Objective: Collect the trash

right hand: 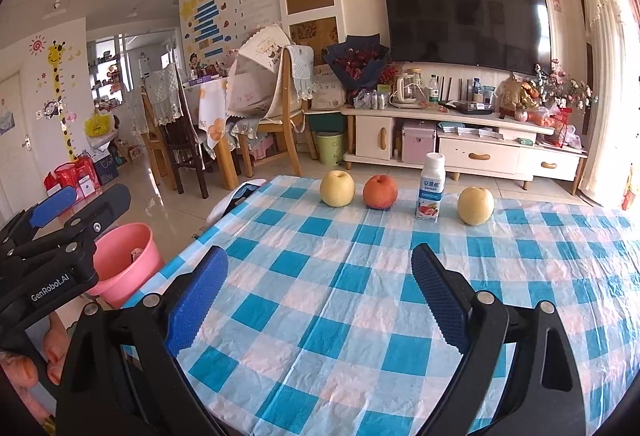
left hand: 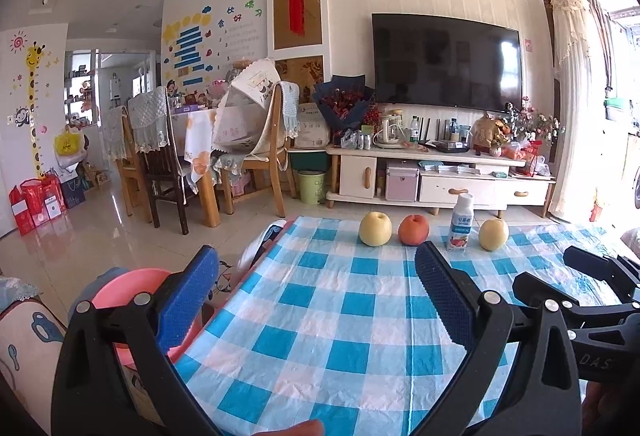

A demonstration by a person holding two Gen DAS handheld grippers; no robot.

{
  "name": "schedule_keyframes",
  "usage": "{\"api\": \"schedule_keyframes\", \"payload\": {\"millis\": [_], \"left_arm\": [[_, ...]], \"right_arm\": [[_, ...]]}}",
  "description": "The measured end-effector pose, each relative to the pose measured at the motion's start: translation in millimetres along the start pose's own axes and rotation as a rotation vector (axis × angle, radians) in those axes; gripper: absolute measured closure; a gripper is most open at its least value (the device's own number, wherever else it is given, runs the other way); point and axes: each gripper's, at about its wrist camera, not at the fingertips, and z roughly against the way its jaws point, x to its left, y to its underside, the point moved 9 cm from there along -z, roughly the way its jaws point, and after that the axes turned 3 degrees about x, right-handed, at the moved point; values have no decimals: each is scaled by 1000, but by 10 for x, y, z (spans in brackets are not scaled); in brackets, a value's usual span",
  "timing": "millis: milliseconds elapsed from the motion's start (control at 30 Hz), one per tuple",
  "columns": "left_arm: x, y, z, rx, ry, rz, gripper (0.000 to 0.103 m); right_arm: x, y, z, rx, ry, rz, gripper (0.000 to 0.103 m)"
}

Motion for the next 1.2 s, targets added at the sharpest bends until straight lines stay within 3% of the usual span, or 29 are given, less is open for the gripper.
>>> {"api": "schedule_keyframes", "payload": {"millis": [633, 1200], "left_arm": [[-311, -109, 236, -43, -14, -59, 4], [-428, -29, 175, -21, -3, -75, 4]], "right_arm": [[-345, -92, 295, -81, 55, -26, 11], [-445, -44, 292, -78, 78, -20, 11]]}}
